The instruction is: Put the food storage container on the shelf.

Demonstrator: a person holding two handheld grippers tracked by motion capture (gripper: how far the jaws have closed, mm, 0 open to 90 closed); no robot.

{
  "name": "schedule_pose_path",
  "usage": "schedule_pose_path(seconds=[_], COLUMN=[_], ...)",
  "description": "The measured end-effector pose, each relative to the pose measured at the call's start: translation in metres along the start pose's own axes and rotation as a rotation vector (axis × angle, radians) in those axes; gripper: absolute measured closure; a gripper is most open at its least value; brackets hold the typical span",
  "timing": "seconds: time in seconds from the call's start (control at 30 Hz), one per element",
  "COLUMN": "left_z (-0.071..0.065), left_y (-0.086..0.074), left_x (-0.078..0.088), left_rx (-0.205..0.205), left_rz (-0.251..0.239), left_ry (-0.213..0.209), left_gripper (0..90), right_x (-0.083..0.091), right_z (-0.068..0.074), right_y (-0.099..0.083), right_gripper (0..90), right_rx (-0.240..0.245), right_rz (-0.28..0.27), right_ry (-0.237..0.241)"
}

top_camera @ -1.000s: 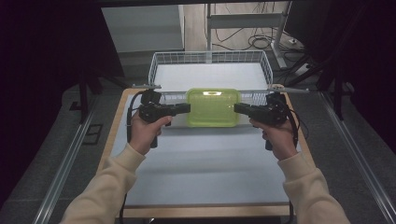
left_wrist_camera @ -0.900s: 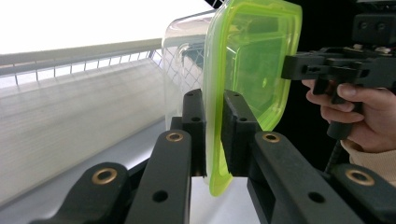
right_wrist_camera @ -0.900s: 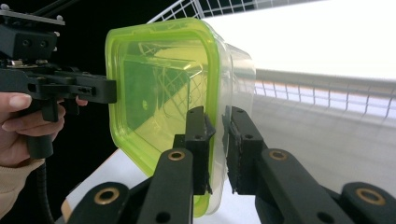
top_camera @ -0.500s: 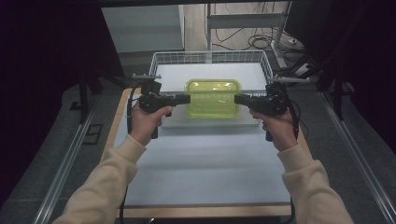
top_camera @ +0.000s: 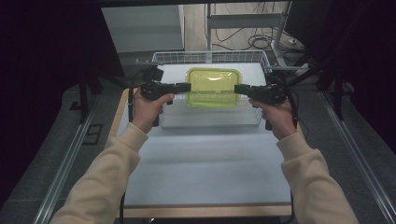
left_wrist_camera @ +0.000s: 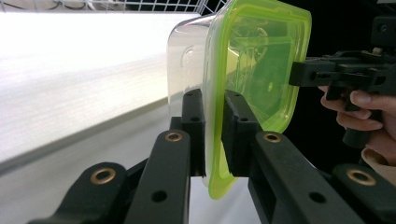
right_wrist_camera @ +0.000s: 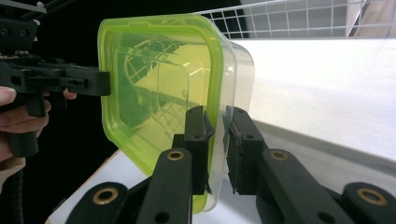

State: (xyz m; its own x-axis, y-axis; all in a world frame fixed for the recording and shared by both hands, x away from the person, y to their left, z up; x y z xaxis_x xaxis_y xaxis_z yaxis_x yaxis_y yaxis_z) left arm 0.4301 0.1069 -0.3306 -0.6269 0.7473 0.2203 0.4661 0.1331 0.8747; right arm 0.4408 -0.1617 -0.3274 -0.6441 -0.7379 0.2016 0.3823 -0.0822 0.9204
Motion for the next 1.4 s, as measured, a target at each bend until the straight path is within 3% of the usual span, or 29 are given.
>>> schedule_pose_path(seconds=[0.3,0.57,0.77,1.03,1.23,1.33,1.4], left_z=[0.006,0.015,0.029,0.045,0.057,0.061,0.062], left_y=[0.014,0.025,0.032,0.032,0.028,0.030,0.031], left_x=[-0.005,-0.013,-0.030,-0.044,-0.054,-0.058,-0.061], left_rx=[0.025,0.050,0.072,0.127,0.161,0.209,0.222], left_rz=[-0.006,0.001,0.012,0.029,0.065,0.040,0.041], left_ry=[-0.016,-0.003,0.033,0.027,0.064,0.047,0.061], left_gripper=[80.9,80.9,80.5,80.3,79.9,79.7,79.0], right_x=[-0.007,-0.018,-0.034,-0.047,-0.058,-0.064,-0.069], right_z=[-0.004,-0.011,-0.024,-0.039,-0.047,-0.053,-0.059], right_y=[0.019,0.032,0.041,0.041,0.035,0.032,0.031], right_gripper=[80.1,80.0,80.0,79.9,79.3,77.5,74.7], right_rx=[0.003,0.000,-0.021,-0.070,-0.089,-0.109,-0.134], right_rz=[-0.008,0.001,0.014,0.040,0.067,0.075,0.067], right_ry=[0.013,-0.002,-0.053,-0.070,-0.091,-0.109,-0.126])
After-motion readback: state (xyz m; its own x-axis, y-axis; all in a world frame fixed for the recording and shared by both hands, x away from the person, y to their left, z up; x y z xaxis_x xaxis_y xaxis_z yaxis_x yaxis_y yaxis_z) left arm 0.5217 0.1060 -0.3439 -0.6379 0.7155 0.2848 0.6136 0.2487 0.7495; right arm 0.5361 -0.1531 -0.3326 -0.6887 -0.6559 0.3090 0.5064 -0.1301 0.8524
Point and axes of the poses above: each handheld gripper's, and its own axes: x roughly backward along the jaws, y roughly out of its top, z roughly to its left, the point moved 5 cm from there along -x, roughly forward along the jaws, and after that the axes turned 12 degrees about -z, right-handed, at the moved point
